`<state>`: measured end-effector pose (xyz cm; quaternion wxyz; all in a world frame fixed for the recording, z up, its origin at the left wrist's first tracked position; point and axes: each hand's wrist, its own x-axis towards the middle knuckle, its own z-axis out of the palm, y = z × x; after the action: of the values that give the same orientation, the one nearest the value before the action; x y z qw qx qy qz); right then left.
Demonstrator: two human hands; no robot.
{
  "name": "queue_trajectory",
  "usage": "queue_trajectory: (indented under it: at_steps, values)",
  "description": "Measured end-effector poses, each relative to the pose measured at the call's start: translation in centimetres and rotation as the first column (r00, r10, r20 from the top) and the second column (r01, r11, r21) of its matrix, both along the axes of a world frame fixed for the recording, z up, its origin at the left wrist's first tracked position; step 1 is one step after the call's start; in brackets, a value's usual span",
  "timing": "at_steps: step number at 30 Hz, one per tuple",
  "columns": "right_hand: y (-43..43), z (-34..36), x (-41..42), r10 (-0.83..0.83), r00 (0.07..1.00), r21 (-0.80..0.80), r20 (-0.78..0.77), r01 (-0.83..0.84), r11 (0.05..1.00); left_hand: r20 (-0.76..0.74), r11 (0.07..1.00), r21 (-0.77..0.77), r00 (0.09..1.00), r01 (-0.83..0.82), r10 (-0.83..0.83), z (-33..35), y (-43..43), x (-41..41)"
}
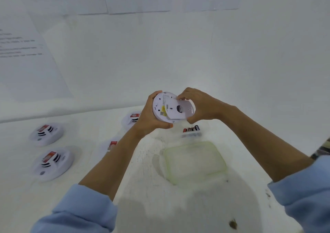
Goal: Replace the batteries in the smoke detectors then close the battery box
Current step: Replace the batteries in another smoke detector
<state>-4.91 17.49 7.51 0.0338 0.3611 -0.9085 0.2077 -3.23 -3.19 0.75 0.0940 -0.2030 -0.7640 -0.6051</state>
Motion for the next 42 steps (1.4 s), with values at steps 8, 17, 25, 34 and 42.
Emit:
queue_trajectory:
  at_steps: [8, 17, 25, 34, 42]
  values:
    - [2.4, -3.3, 5.3, 0.011, 0.957, 0.039, 0.291, -0.023, 0.999, 0.003, 0.988, 0.059, 0.99, -0.141, 0.141, -0.1, -1.2, 4.6]
    - [3.1, -5.9, 6.9, -0.024, 0.924, 0.173, 0.381, -0.046, 0.984, 0.015, 0.978, 0.06, 0.98, -0.2, 0.2, -0.6, -0.5, 8.2]
    - [-1.6, -1.4, 5.6, 0.08, 0.95, -0.393, 0.303, 0.048, 0.918, 0.003, 0.983, 0.096, 0.988, -0.157, 0.157, -0.1, 0.2, 7.7]
    - [-2.9, -1.5, 0.9, 0.015, 0.979, -0.31, 0.204, 0.05, 0.95, 0.086, 0.997, 0.071, 0.996, 0.023, -0.029, 0.8, -0.9, 3.3]
    - [-2.8, -3.2, -2.0, 0.015, 0.992, 0.029, -0.121, -0.011, 1.0, 0.12, 0.999, 0.041, 0.992, 0.025, -0.03, -0.1, -1.2, -0.2]
